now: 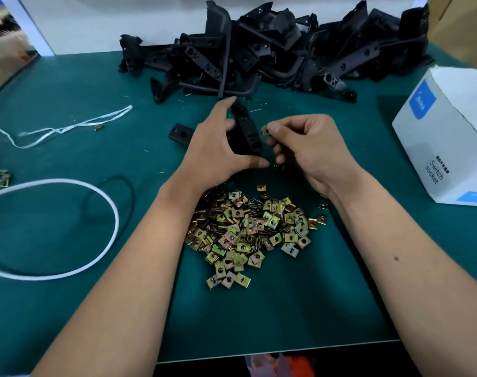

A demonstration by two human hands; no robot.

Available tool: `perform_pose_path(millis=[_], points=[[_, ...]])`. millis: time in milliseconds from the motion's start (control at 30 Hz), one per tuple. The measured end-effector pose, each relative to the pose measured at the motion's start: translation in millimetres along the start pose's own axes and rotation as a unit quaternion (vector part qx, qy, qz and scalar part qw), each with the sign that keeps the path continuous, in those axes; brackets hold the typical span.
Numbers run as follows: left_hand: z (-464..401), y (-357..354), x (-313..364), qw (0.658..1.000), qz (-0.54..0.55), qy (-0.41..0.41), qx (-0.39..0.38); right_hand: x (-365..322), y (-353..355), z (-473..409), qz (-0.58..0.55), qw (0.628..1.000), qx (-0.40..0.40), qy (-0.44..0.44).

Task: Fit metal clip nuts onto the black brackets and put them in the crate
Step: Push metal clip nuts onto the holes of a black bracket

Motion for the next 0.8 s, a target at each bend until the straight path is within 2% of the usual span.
perform_pose_path(millis=[300,800], points=[[0.3,-2.7,3.2,0.998,0.001,-0.052,0.033,2.7,1.2,-1.4,0.002,1.000,0.017,-0.019],[-2.1,-1.5,3.8,0.998,-0.012,-0.050,0.024,1.7,-4.7,2.0,0.026,1.000,0.011,-0.009]])
Point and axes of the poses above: each hand's wrist, its own z-axis away from the middle knuckle, its own y-axis out of the back of the hand, x = y × z, the point moved 1 cm from there along -z, towards the middle knuckle, and after that the axes turned 2 degrees about y, right-handed, at the moved point
